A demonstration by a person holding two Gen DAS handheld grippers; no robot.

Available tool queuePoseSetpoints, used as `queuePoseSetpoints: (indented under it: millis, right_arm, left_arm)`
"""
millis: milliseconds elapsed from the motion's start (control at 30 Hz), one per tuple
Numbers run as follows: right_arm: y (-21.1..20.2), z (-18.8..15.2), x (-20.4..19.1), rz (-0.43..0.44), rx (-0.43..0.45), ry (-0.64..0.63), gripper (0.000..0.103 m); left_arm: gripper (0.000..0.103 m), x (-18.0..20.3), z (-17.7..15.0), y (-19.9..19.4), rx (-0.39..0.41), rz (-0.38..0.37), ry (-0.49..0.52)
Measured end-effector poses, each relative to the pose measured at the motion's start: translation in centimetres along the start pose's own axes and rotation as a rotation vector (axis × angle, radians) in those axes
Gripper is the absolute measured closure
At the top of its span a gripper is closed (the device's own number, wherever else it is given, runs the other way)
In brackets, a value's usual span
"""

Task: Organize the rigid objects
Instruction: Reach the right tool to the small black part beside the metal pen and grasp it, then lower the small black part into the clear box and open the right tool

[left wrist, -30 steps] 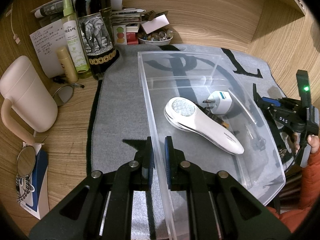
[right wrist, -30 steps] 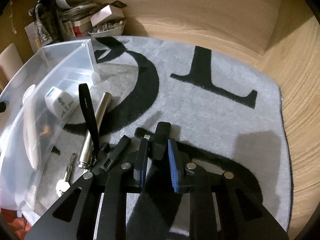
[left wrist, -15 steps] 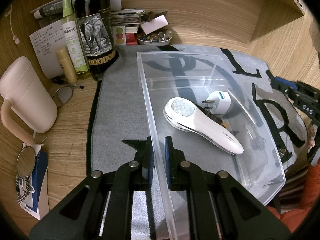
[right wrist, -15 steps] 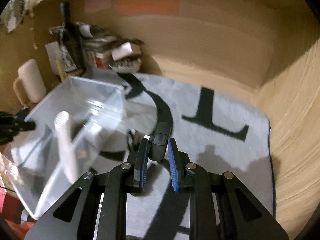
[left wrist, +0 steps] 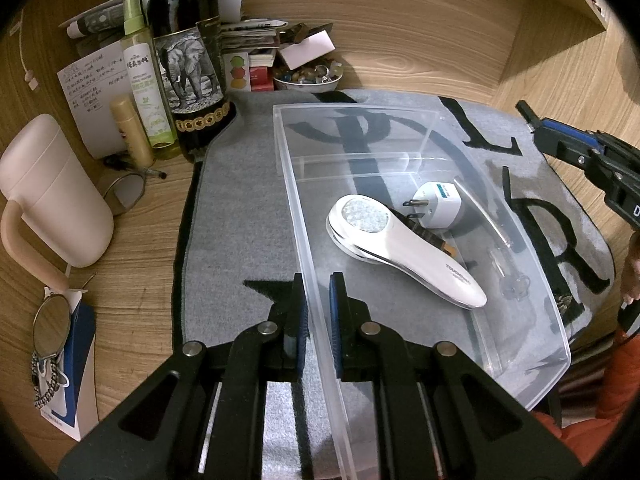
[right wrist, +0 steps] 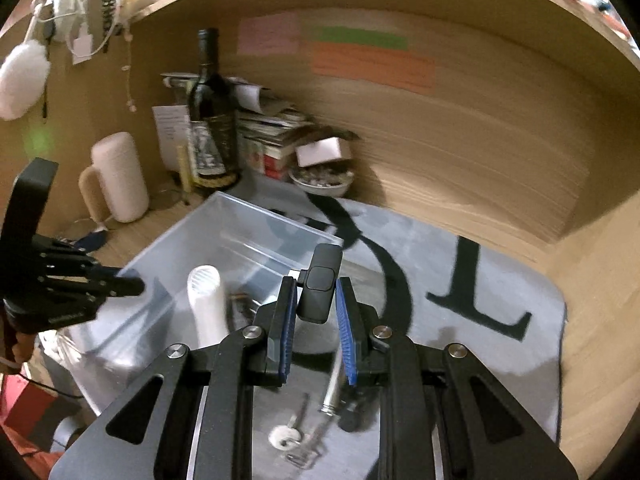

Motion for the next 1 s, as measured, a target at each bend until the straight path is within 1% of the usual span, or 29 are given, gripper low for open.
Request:
queuePoseSetpoints:
  millis: [200, 500, 700, 900, 967, 1000]
  right_arm:
    - [1.4, 0.5, -1.9, 0.056, -0.015, -0.03, 0.085]
    - [5.0, 0.0, -4.3, 0.125, -0.107, -0.071, 0.085]
    - [6.4, -0.5, -5.3, 0.153, -0.153, -0.094, 0.085]
    - [6.9, -0.7, -5.8, 0.16, -0.175, -0.098, 0.085]
    - [6.9, -0.8, -5.8, 0.161, -0.18, -0.096, 0.083]
    - [7.0, -0.8, -5.8, 0.161, -0.182, -0.094, 0.078]
  left_arm:
    - [0.093, 0.0, 0.0, 0.0, 0.0, 0.0, 0.0]
    - [0.093, 0.0, 0.0, 0.0, 0.001, 0.0, -0.001]
    - [0.093, 0.0, 0.0, 0.0, 0.001, 0.001, -0.001]
    - [0.093, 0.0, 0.0, 0.0, 0.001, 0.001, -0.001]
    - [0.093, 0.1, 0.0, 0.0, 0.001, 0.001, 0.0]
    - [0.093, 0.1, 0.0, 0.0, 0.001, 0.002, 0.0]
Point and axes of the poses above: each gripper's, at about its wrist camera, not at the fingertips, and y roughly the way its jaws point, x to its right, z to its top, the point moved 3 cm from there along y, roughly the way its jaws point, and after that the axes turned 10 degrees about -y, right-handed, at the moved point
